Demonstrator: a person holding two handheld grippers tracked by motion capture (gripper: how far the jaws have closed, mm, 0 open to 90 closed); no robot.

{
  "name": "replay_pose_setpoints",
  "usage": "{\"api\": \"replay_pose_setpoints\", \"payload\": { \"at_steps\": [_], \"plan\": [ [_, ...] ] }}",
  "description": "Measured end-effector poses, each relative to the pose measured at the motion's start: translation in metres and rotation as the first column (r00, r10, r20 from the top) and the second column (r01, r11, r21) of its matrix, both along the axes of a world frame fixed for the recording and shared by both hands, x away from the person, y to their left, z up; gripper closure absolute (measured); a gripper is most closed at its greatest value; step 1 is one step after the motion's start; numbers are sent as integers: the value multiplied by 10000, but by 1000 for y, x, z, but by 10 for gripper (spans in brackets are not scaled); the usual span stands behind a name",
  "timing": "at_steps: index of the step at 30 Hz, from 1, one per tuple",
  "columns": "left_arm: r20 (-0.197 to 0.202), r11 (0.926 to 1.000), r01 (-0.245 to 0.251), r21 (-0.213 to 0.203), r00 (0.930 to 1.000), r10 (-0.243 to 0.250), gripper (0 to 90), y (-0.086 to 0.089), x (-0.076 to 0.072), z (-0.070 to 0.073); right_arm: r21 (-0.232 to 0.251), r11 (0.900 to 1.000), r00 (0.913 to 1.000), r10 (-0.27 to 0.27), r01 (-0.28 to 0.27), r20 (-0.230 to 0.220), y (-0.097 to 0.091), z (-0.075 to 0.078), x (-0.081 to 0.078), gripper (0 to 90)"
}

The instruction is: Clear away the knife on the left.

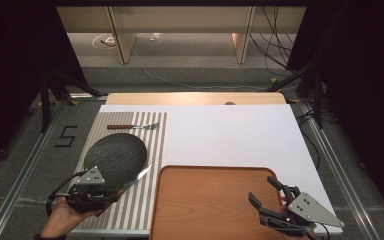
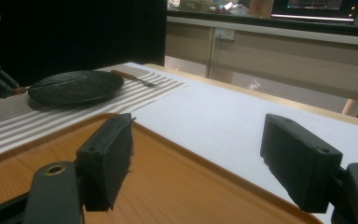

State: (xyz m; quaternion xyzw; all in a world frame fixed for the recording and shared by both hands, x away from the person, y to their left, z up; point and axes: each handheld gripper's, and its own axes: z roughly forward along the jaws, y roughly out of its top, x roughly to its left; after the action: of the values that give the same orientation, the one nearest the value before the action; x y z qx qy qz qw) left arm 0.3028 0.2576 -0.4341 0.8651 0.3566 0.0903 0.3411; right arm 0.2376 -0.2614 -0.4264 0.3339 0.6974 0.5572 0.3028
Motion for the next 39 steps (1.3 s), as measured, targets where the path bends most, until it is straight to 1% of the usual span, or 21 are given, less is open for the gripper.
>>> {"api": "replay_pose_setpoints", "payload": {
  "at_steps": [1,4,6,8,11,13,18,23,26,28,39],
  "plan": [
    [3,10000,-42,-80,10000,42,767,0,0,1,-2,10000,10000,-5,5,-4,0,0,0,265],
    [172,9995,-91,-311,9998,97,767,-1,-1,3,-13,10000,10000,13,-13,11,0,0,0,265],
    [246,9986,-55,-524,9997,68,767,-2,-2,5,-6,10000,10000,5,-5,-15,0,0,0,265],
    [331,9969,-37,-785,9994,63,767,-3,-3,7,-14,10000,10000,12,-12,10,0,0,0,265],
    [433,9946,-17,-1040,9990,62,767,-7,-4,9,-4,10000,10000,15,-15,4,0,0,0,264],
    [397,9913,41,-1314,9992,11,767,-12,-4,10,-28,10000,10000,15,-15,28,0,0,0,264],
    [322,9910,-32,-1340,9995,76,767,-24,-6,11,-7,10000,10000,-3,3,10,0,0,0,264],
    [356,9873,112,-1582,9994,-56,767,-32,-7,11,-9,10000,10000,-6,6,6,0,0,0,264],
    [429,9867,223,-1608,9990,-156,768,-37,-7,10,-35,10000,10000,10,-9,18,0,0,1,264],
    [357,9836,313,-1779,9990,-253,767,-39,-7,9,-31,10000,10000,8,-8,24,0,0,0,264],
    [314,9789,469,-1991,9986,-415,768,-57,-10,8,-40,10000,10000,6,-6,17,0,0,0,264]
  ]
}}
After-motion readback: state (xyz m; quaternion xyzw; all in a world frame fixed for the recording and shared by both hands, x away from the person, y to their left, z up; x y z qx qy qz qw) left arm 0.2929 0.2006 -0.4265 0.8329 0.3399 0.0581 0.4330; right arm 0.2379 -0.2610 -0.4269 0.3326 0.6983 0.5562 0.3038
